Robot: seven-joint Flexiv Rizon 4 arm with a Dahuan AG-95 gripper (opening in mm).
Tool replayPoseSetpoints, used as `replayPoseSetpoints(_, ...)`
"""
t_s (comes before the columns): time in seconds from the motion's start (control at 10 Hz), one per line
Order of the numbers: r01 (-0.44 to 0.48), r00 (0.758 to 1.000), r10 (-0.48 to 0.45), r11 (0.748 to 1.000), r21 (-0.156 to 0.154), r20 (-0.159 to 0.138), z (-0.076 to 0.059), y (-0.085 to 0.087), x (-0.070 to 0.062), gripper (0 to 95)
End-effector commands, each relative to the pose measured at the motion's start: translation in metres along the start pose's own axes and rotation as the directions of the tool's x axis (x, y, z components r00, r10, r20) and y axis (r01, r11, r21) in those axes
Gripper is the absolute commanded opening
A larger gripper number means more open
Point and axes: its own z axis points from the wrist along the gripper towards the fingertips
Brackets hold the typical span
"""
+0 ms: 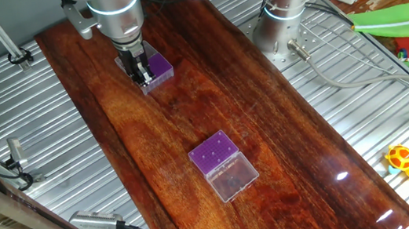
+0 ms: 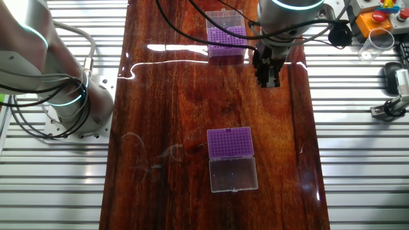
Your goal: Transfer all small pipette tips from one holder to another
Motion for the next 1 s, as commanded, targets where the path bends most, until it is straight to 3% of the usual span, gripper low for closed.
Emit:
replayPoseSetpoints(0.1, 0.0, 1.0, 0.0, 1.0, -0.001, 0.0, 0.0, 0.0, 0.0001, 0.0)
replayPoseSetpoints(0.9, 0.019, 1.0, -0.019, 1.0, -0.002, 0.005, -0.0001, 0.0002, 0.001, 0.0)
replayPoseSetpoints(1.0, 0.048, 0.999, -0.048, 0.999, -0.001, -0.007, -0.0002, 0.0002, 0.001, 0.0)
